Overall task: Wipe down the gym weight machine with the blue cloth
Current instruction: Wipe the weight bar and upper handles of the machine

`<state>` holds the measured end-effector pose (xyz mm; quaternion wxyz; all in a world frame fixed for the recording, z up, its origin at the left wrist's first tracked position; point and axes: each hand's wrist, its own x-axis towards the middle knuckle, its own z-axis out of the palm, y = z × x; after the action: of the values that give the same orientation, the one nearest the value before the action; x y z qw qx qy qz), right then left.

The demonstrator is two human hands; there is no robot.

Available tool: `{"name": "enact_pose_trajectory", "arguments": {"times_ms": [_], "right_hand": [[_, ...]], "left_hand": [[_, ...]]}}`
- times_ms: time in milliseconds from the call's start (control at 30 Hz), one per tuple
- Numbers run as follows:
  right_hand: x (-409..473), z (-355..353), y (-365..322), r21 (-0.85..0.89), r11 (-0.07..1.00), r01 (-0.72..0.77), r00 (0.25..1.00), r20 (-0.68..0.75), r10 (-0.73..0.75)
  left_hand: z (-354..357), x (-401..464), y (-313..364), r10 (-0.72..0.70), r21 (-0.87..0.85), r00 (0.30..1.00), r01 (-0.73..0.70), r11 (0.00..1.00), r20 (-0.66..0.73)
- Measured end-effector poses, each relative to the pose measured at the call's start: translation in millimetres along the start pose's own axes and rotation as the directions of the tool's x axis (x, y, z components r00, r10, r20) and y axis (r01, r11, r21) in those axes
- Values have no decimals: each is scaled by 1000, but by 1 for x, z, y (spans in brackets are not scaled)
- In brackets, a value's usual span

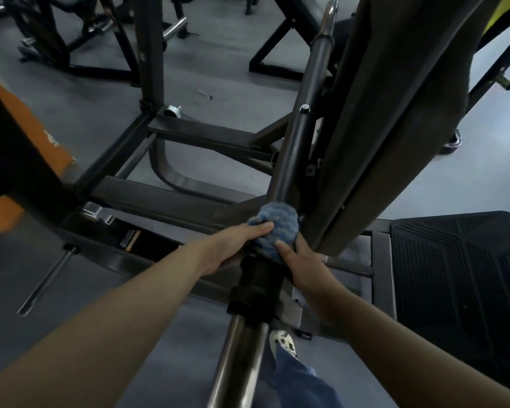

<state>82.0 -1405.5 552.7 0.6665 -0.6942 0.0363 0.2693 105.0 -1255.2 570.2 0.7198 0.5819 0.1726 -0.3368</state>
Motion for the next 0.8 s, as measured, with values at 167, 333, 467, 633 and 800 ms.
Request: {"name": "enact_pose_trajectory", "arguments": {"times_ms": [167, 333, 467, 633, 800], "right_hand": [[-22, -15, 16, 289, 943, -165, 983, -25, 180], [-13, -10, 31, 466, 794, -390, 919, 140, 369], [0, -6, 35, 564, 695, -446, 895, 280, 347], [-6, -7, 28, 616, 666, -420, 901, 369, 227], [0, -11, 31, 575, 693, -436, 900, 275, 339]], "left_hand": [[-9, -13, -26, -105, -82, 993, 109, 991, 52], [-10, -7, -30, -95, -70, 991, 101, 992, 93], [-8, -4, -31, -74, -80, 991, 83, 993, 113], [-13, 4, -26, 127, 212, 969, -81, 974, -213], [7, -20, -8, 484, 755, 818, -97, 648, -310]]}}
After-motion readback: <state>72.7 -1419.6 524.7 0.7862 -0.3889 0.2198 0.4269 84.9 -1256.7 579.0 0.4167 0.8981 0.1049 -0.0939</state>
